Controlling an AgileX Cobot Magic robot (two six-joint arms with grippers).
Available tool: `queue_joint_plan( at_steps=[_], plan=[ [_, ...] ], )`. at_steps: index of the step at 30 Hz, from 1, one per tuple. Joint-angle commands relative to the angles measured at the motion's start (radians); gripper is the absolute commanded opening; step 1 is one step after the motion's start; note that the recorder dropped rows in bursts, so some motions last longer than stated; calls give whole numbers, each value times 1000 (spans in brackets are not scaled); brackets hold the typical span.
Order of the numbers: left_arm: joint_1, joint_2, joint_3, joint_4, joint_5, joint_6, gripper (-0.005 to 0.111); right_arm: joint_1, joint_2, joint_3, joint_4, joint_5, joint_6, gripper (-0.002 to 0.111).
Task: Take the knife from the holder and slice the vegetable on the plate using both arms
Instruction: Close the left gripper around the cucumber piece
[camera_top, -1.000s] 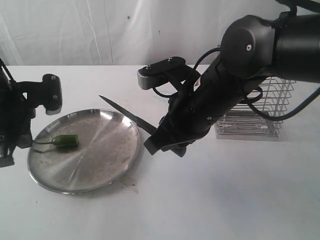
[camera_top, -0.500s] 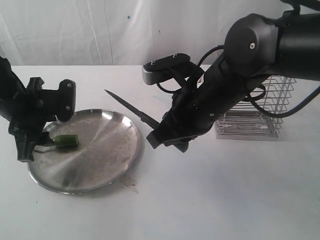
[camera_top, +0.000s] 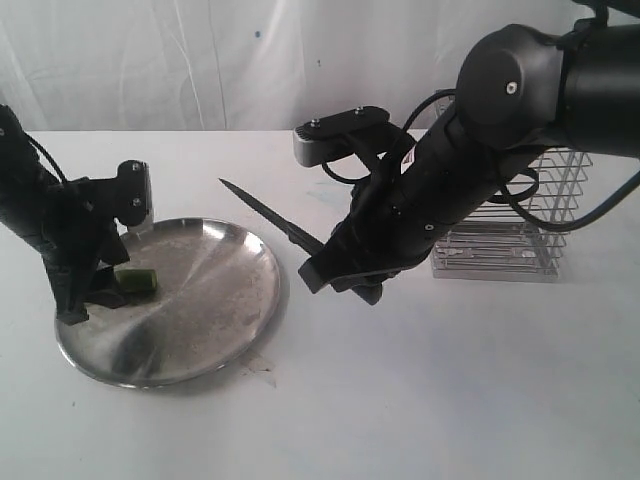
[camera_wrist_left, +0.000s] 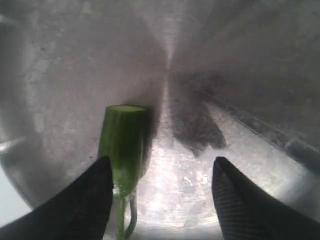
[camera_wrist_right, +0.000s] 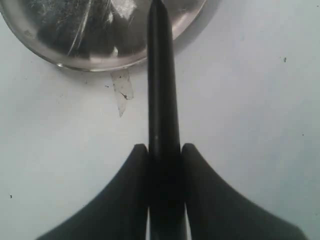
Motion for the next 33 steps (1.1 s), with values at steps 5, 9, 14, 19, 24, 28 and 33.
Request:
queue_joint_plan(
  at_steps=[5,9,14,19,24,28,33],
  plan=[
    [2,40,-4,8,-54,48,62,-3,-2,2,7,-5,5,0],
    [3,65,-4,24,-58,60,62,-3,-2,2,10,-5,5,0],
    [3,90,-4,24,-75,73,54,-3,-2,2,10,-5,5,0],
    [3,92,-4,24,-94,51,23,-3,-2,2,11,-5,5,0],
    [3,92,-4,24,-100,5,0,-3,-2,2,27,-5,5,0],
    [3,92,-4,25,-115,12,1,-3,-2,2,27,-5,5,0],
    [3,92,-4,25,-116,12,27,-3,-2,2,27,-5,5,0]
  ],
)
